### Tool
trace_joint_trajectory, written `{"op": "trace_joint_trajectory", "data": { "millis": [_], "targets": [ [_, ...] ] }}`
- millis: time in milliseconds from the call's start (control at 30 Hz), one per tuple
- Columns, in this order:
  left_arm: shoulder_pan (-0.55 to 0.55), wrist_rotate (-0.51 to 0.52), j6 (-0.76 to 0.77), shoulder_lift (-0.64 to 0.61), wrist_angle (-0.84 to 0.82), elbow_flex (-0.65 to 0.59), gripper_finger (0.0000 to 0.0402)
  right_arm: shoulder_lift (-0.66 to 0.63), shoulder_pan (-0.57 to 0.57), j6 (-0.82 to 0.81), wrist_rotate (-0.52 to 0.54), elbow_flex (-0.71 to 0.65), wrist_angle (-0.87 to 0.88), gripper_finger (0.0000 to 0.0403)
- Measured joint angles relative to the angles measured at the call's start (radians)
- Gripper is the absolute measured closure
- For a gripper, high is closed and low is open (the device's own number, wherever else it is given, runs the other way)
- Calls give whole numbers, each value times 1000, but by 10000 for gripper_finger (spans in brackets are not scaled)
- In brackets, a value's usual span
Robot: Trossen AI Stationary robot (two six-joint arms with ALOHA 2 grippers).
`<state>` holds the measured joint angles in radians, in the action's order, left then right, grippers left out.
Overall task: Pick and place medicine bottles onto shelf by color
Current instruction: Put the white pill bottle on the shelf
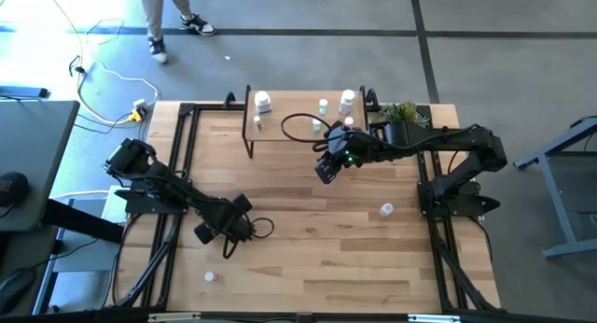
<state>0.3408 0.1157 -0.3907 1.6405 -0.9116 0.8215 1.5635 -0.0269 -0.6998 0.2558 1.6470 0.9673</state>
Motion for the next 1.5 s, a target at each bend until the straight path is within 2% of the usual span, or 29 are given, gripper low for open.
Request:
{"op": "trace_joint_trajectory", "data": {
  "millis": [167, 433, 767, 1200, 1500],
  "targets": [
    [0, -28, 38, 0, -3, 0, 270, 0, 0, -2, 0, 0, 0, 245],
    [0, -45, 126, -6, -9, 4, 268, 0, -17, -10, -21, 0, -5, 245],
    [-18, -78, 248, -105, 26, 68, 268, 0, -81, -26, -23, 0, -67, 245],
    [-137, 34, 518, -310, 335, 84, 268, 0, -120, -63, -24, 0, -80, 245],
    [-203, 104, 608, -386, 597, 84, 268, 0, -85, 130, -23, 0, -123, 245]
  ]
}}
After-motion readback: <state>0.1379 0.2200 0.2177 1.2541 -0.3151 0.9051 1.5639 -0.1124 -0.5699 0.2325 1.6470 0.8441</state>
